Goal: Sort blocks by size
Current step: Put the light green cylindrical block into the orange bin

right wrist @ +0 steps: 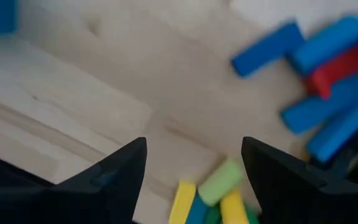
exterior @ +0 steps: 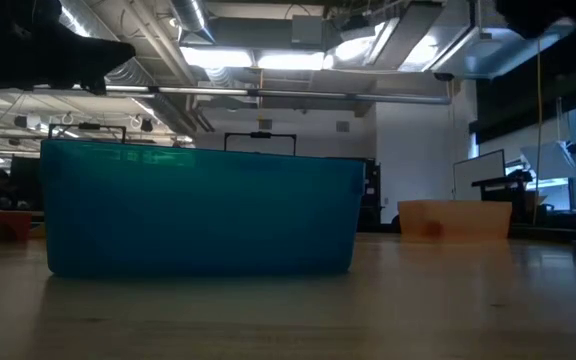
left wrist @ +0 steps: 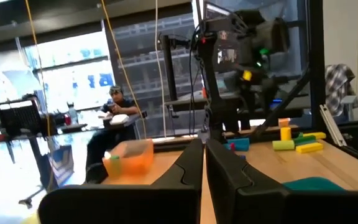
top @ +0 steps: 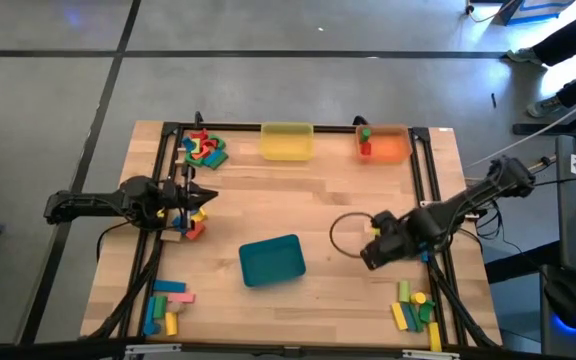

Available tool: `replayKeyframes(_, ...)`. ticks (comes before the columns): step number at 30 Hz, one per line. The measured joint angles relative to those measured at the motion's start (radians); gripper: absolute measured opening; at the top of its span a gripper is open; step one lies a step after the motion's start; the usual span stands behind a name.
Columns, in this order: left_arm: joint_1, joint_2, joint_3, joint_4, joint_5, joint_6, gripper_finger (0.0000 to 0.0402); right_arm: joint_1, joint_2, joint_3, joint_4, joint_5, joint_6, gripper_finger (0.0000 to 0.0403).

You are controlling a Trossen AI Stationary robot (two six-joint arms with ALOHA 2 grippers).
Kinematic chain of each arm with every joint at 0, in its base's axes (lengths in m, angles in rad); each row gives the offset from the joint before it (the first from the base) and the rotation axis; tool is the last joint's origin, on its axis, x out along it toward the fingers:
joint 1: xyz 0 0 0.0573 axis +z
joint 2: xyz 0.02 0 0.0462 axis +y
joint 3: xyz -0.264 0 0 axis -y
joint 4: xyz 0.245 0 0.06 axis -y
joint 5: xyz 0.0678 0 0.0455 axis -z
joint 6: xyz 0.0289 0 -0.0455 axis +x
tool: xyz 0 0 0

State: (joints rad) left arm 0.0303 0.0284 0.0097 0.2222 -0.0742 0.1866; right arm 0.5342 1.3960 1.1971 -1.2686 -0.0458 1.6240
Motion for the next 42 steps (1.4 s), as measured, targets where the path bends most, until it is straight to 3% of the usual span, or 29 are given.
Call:
replayKeyframes(14, 0.0, 0.0, 0.0, 0.013, 0.0, 0.031, 0.0005, 0.174, 0.202, -0.005, -0.011, -0.135, 0.273, 0.0264)
replayKeyframes(23, 0.0, 0.0, 0.0, 0.027, 0.0, 0.029, 0.0005, 0.248, 0.206, -0.172, 0.167, -0.189, 0.495, 0.0264)
replayKeyframes(38, 0.001, 0.0, 0.0, 0.028, 0.0, 0.026, 0.0005, 0.245, 0.203, -0.393, 0.473, -0.288, 0.523, 0.0263)
replayKeyframes(42, 0.001, 0.0, 0.0, 0.028, 0.0, 0.03, 0.0005, 0.244, 0.203, -0.398, 0.485, -0.28, 0.52, 0.0237)
